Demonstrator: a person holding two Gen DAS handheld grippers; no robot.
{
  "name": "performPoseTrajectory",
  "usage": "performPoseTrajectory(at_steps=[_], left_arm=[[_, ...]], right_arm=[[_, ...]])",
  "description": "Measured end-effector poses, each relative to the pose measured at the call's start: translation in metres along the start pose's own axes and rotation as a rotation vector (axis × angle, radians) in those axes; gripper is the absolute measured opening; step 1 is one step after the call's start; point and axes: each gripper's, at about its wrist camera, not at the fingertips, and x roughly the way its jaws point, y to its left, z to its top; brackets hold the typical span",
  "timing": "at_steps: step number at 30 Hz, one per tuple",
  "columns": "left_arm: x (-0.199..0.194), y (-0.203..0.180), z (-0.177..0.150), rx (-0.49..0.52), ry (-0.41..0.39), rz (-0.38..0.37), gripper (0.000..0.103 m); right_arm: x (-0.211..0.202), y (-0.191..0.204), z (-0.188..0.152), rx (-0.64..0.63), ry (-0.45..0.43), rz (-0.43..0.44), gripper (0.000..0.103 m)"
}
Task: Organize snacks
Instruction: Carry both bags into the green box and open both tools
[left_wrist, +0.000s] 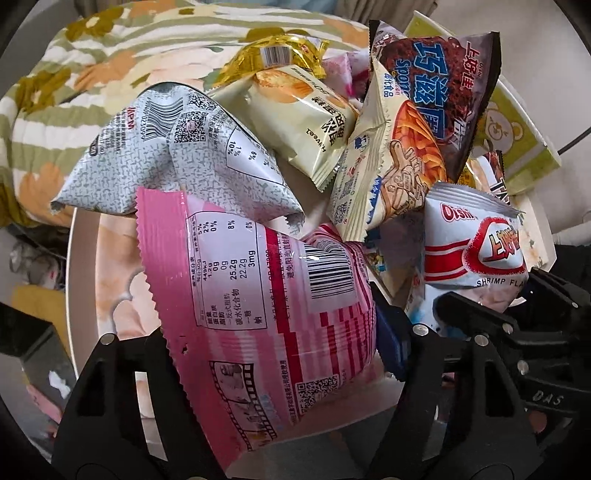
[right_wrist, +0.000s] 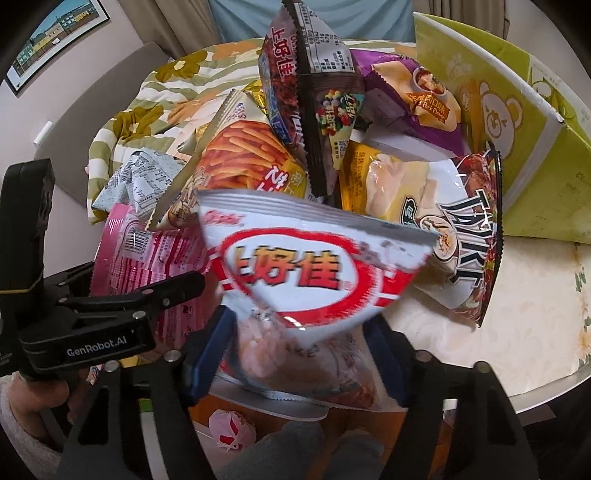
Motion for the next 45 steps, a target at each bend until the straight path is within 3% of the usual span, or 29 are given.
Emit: performPoseTrajectory(at_steps=[3,8,21,29,37,45], left_arm=[[-0.007,-0.002,-0.004,0.002,-0.006,0.008,0.07],[-0.024,-0.001,-0.008,0.003,-0.031,0.025,0.069],[-0.078,-0.007,-0.019,0.001,-0.091,0.048,0.069],[-0.113,-0.017,-0.015,0.033,-0.148,0.024,0.069],[-0.141,-0.058,0.033,0.092,-0.231,0.023,0.069],[-0.133,-0.138,0.104,0.107,-0.293,0.01,0.069]], right_arm=[[0.0,0.002,0.001,-0.004,-0.004,0.003,0.05],[-0.01,0.006,0.002,-0.021,-0.027,0.0,0.045],[-0.051,0.007,-0.006,-0.021,-0.091,-0.023,0.044],[-0.084,0.007,0.0,0.011,-0.152,-0.043,0.044],[-0.13,-0.012,0.034,0.031,-0.229,-0.068,0.044],[-0.165,-0.069,0.079,0.012,-0.299,-0.076,0.044]])
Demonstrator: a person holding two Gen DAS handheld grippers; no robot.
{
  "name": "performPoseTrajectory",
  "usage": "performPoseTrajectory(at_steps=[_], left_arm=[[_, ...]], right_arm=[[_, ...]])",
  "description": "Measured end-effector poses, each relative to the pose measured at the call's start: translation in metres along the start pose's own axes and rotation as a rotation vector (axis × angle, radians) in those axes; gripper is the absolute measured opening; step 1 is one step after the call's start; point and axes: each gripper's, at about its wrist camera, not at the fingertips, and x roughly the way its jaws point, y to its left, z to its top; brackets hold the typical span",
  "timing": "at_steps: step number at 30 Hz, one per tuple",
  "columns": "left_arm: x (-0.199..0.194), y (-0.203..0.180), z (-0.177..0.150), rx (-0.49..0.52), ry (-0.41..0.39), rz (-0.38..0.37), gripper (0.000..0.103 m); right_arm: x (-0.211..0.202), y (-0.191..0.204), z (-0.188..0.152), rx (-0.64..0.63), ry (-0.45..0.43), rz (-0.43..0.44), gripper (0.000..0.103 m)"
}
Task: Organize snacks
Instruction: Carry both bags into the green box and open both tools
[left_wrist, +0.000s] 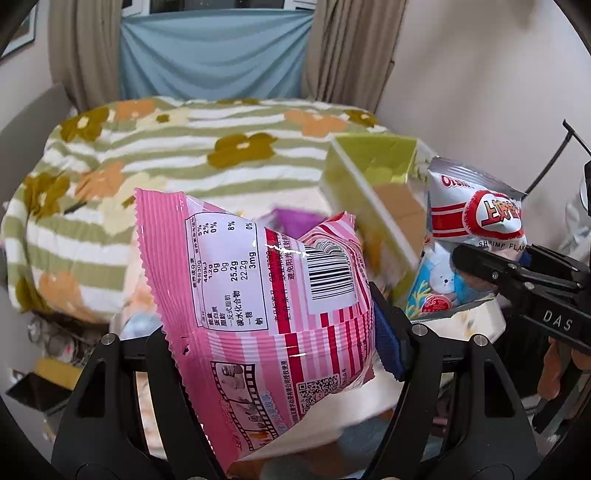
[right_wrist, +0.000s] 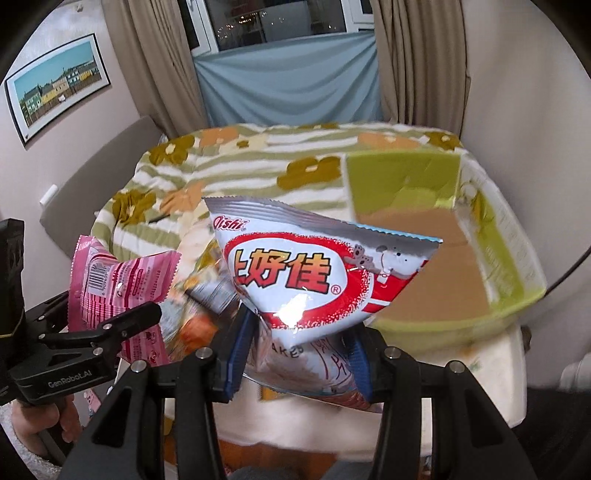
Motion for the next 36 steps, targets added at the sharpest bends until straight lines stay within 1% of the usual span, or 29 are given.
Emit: performPoseTrajectory(at_steps=[7,9,12,14,16,18,21,24,26,29,30,32,33,34,36], left_arm=[[0.053,-0.079,0.066,-0.033,-0.027,-0.009,0.069],[0.068,-0.095,0.079,-0.04,-0.025,-0.009,0.069],[0.098,-0.119,0.103,-0.057,-0.004,0.008,0.069],[0.117,-0.129,0.113,-0.07,0.014,0.014,0.069],[0.145,-0.138,0.128,-0.083,0.053,0.019,0.069],[0.167,-0.146,0.138,-0.08,0.077,0.028,0.069],[0.201,-0.152,0.151,-0.066,0.114,0.043,0.069],[0.23,-0.154,0.161,-0.064,0.151,0.039,0.069],[0.245,-0.156,0.164,-0.054,0.166,0.037,0.069],[0.256,-0.156,0.166,-0.035,0.177,0.042,0.07],[0.26,-0.158,0.167,-0.033,0.182,0.041,0.072],[0.267,-0.159,0.169,-0.031,0.196,0.04,0.085],[0.266,-0.159,0.168,-0.03,0.195,0.046,0.097],[0.264,-0.159,0.167,-0.029,0.189,0.051,0.101],[0.262,-0.158,0.168,-0.029,0.178,0.042,0.101]], right_arm=[[0.006,-0.073,0.051,-0.062,-0.023,0.0,0.044],[0.009,-0.092,0.062,-0.08,-0.028,-0.008,0.044],[0.02,-0.123,0.08,-0.079,-0.012,-0.005,0.044],[0.028,-0.143,0.089,-0.071,0.002,-0.003,0.044],[0.039,-0.161,0.096,-0.059,0.018,-0.001,0.044],[0.05,-0.176,0.103,-0.038,0.035,0.006,0.044],[0.062,-0.193,0.109,-0.015,0.053,0.011,0.044],[0.072,-0.202,0.113,0.002,0.068,0.007,0.044],[0.077,-0.207,0.114,0.012,0.075,0.001,0.044],[0.083,-0.216,0.116,0.028,0.082,-0.012,0.044],[0.084,-0.218,0.116,0.035,0.086,-0.016,0.044],[0.086,-0.22,0.116,0.044,0.094,-0.017,0.044],[0.088,-0.222,0.118,0.045,0.098,-0.016,0.044],[0.09,-0.222,0.119,0.046,0.101,-0.017,0.044],[0.093,-0.223,0.119,0.052,0.107,-0.02,0.044]])
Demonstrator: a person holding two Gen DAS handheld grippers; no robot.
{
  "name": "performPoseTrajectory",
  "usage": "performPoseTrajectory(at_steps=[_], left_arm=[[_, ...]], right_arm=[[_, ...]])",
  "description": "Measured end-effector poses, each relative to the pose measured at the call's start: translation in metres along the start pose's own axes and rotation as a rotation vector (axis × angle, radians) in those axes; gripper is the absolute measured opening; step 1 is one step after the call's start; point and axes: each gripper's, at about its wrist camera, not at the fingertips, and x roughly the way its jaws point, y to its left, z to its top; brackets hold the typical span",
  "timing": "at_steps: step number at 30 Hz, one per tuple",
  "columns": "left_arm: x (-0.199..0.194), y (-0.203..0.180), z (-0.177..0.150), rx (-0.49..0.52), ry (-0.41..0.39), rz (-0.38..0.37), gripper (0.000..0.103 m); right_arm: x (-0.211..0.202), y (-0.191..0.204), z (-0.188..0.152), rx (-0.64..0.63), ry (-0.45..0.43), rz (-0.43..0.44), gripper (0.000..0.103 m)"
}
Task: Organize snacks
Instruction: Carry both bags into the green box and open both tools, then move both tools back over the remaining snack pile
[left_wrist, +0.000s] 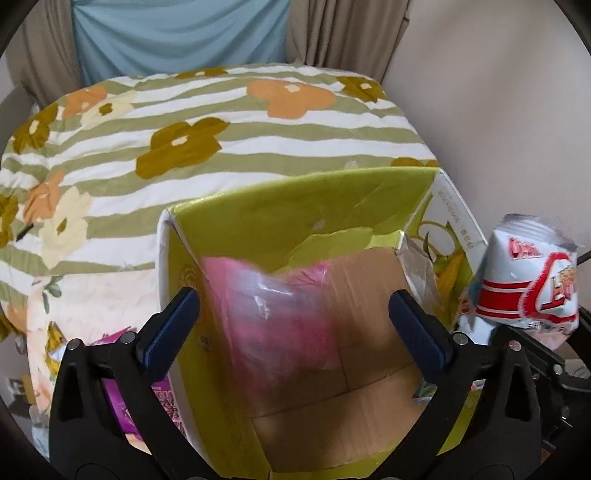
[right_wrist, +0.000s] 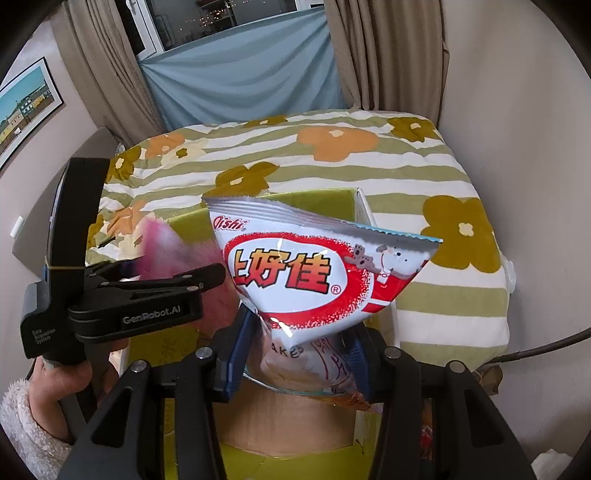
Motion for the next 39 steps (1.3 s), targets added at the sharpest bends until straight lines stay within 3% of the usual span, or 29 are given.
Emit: performPoseTrajectory(at_steps=[13,22,25,27,28,39], left_arm=[[-0.039,0.02,-0.014,-0.034,-0.038,0.042,0.101],[-0.053,0.029,-0.038,-0.031,-0.027,0.077,0.101],[-0.059,0.033,-0.043,-0.037,-0.032,0.087,0.101],[-0.064,0.035,-0.047,-0.043,-0.037,0.09,0.101],[-0.066,0.036,-0.049,-0.044,-0.04,0.09,0.101],[-0.109,0.033,-0.066,-0.085,-0.107,0.115,0.101]], right_arm=[[0.005,-0.003,0.008,-0.002,0.026,0.025,0.044],[0.049,0.002,0.026,-0.049,0.096,0.068,0.045],[0.06,0.007,0.026,-0.079,0.101,0.06,0.064],[0.061,0.009,0.024,-0.099,0.092,0.047,0.09],[0.06,0.008,0.022,-0.1,0.084,0.052,0.093],[0.013,0.006,0.008,-0.137,-0.014,0.06,0.096]])
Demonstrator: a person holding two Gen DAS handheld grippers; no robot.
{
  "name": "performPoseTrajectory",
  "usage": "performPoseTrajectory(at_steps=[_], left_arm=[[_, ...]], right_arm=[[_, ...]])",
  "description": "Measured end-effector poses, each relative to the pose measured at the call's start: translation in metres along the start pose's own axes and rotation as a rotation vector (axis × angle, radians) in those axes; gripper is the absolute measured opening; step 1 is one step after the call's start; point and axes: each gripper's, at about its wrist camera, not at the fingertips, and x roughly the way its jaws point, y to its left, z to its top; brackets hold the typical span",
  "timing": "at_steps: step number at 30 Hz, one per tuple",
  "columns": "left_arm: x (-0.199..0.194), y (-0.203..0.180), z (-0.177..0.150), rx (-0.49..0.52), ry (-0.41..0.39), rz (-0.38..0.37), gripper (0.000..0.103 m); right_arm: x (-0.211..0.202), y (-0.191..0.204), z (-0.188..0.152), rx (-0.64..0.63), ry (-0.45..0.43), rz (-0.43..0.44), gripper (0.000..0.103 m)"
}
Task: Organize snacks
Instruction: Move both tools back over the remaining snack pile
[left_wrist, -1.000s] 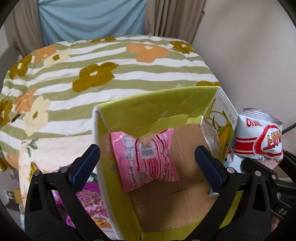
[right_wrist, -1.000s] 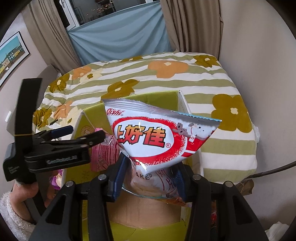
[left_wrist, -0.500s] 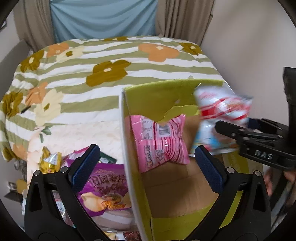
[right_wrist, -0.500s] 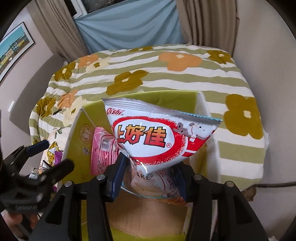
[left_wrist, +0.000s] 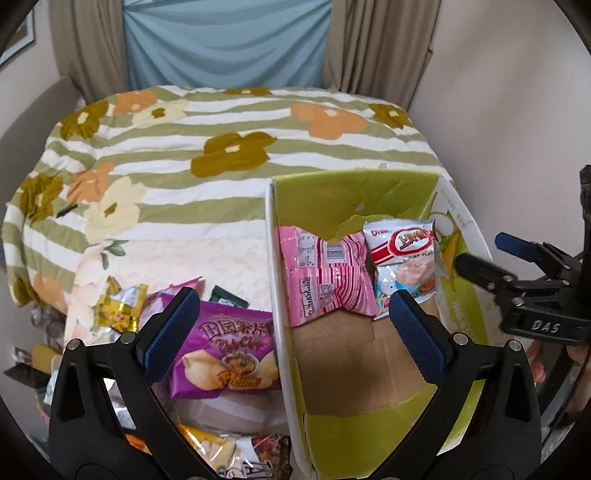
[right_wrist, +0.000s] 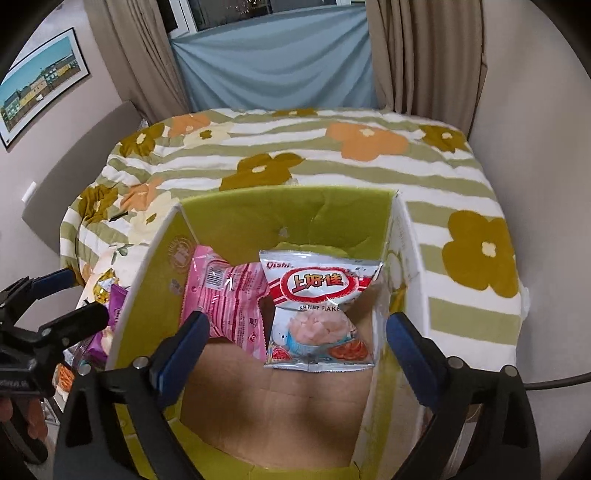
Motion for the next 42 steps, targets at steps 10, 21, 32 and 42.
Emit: performPoseTrajectory(at_steps=[10,21,32,42], left_arm=[[-0.082,0.039,-0.019,-0.058,-0.089,0.091,0.101],[-0.151,0.132,-0.085,-0.141,-0.133,0.132,0.101],[-0.167,0.227,-0.159,-0.138,-0.064,0.017,0.101],[-0.121,0.243,-0.198,0.026,0.026,-0.135,0.101]], right_arm=[[-0.053,0.024,-0.001,-0.048,-0.101,0.044,0.096],[-0.092,0.089,-0.045,-0.068,-0.136,0.075,0.096],[-0.1,0.167,-0.11,0.066,-0.12,0.063,0.096],[-0.076,0.227,-0.168,0.15,-0.061,0.043,0.096]])
